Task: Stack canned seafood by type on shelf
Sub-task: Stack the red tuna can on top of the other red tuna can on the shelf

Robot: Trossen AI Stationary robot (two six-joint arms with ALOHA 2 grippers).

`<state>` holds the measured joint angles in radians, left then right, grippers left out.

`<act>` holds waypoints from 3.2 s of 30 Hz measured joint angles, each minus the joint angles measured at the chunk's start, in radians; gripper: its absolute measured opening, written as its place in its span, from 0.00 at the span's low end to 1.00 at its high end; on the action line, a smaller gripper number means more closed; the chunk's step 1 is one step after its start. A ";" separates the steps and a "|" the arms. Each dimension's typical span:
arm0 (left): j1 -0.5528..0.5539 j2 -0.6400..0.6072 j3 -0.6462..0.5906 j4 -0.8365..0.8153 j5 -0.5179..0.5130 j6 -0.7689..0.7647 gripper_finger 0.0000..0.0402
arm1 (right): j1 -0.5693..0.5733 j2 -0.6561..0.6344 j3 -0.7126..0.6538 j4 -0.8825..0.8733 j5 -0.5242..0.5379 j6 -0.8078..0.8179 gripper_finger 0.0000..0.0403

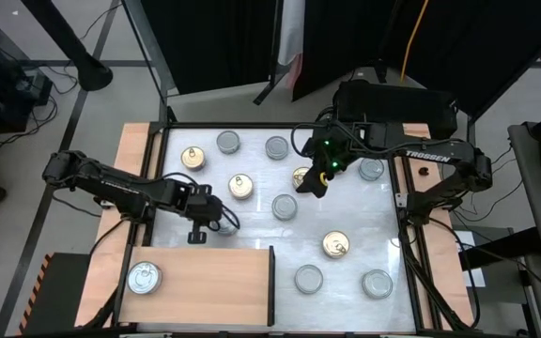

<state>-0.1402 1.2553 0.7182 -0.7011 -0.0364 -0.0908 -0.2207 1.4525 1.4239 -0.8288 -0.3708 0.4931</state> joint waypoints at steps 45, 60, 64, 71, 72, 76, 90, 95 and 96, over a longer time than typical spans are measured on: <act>0.000 0.034 -0.103 0.053 -0.003 0.002 0.00 | 0.000 0.000 0.000 0.000 -0.002 0.018 0.74; 0.040 0.095 -0.107 0.057 0.002 0.000 0.00 | 0.000 0.000 0.000 0.000 -0.002 -0.008 0.74; 0.051 0.096 -0.107 0.056 0.001 0.000 0.00 | 0.000 0.000 0.000 0.000 -0.002 -0.008 0.74; 0.073 0.072 -0.065 -0.008 -0.025 -0.006 0.04 | 0.000 0.000 0.000 -0.005 -0.002 -0.009 0.74; 0.074 0.059 -0.065 -0.009 -0.025 -0.005 0.06 | 0.000 0.000 0.000 -0.008 -0.002 -0.009 0.74; 0.074 -0.005 -0.065 -0.007 -0.025 -0.006 0.13 | 0.000 0.000 0.000 -0.017 -0.002 -0.008 0.74; 0.040 -0.234 0.021 -0.053 0.114 0.025 0.34 | 0.000 0.000 0.000 -0.019 -0.002 -0.002 0.74; 0.042 -0.231 0.241 -0.300 -0.011 0.246 0.35 | 0.000 0.000 0.000 -0.010 -0.002 -0.027 0.74; 0.051 -0.224 0.263 -0.329 -0.041 0.302 0.35 | -0.002 0.000 0.000 -0.001 -0.002 -0.034 0.74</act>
<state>-0.0896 1.0312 0.9816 -1.0302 -0.0777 0.2117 -0.2222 1.4528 1.4239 -0.8301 -0.3728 0.4588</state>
